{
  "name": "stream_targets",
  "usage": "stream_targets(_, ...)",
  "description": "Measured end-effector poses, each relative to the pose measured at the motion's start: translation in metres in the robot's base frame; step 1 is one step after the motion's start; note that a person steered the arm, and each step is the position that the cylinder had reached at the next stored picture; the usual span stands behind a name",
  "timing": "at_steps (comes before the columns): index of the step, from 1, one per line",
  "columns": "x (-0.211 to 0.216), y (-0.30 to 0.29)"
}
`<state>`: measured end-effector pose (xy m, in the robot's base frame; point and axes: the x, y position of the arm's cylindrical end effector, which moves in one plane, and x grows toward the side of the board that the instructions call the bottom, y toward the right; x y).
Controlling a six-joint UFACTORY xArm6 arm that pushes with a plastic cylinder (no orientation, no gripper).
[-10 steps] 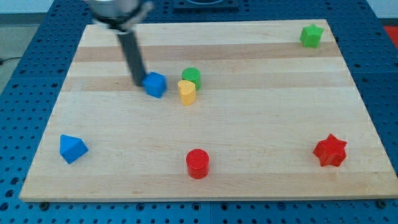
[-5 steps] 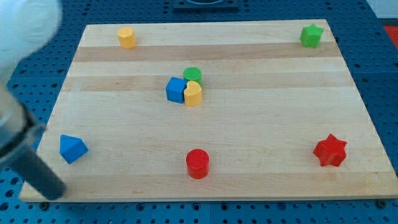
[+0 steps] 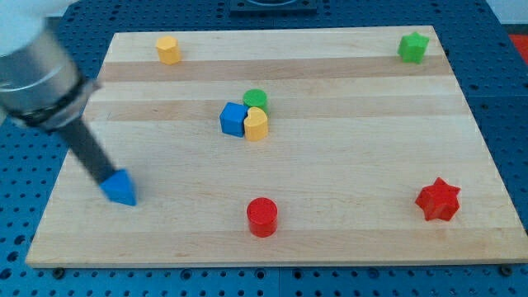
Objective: Push the blue blocks to the left of the yellow heart
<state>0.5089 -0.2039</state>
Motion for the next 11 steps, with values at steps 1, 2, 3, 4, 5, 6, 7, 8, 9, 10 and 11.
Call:
stream_targets(1, 0.014, 0.022)
stream_targets(2, 0.028, -0.059)
stream_targets(3, 0.078, -0.057)
stream_targets(4, 0.078, -0.016)
stream_targets(5, 0.060, 0.006)
stream_targets(6, 0.048, 0.030)
stream_targets(7, 0.035, 0.054)
stream_targets(8, 0.011, 0.064)
stream_targets(9, -0.018, 0.075)
stream_targets(10, -0.029, 0.088)
stream_targets(11, -0.039, 0.101)
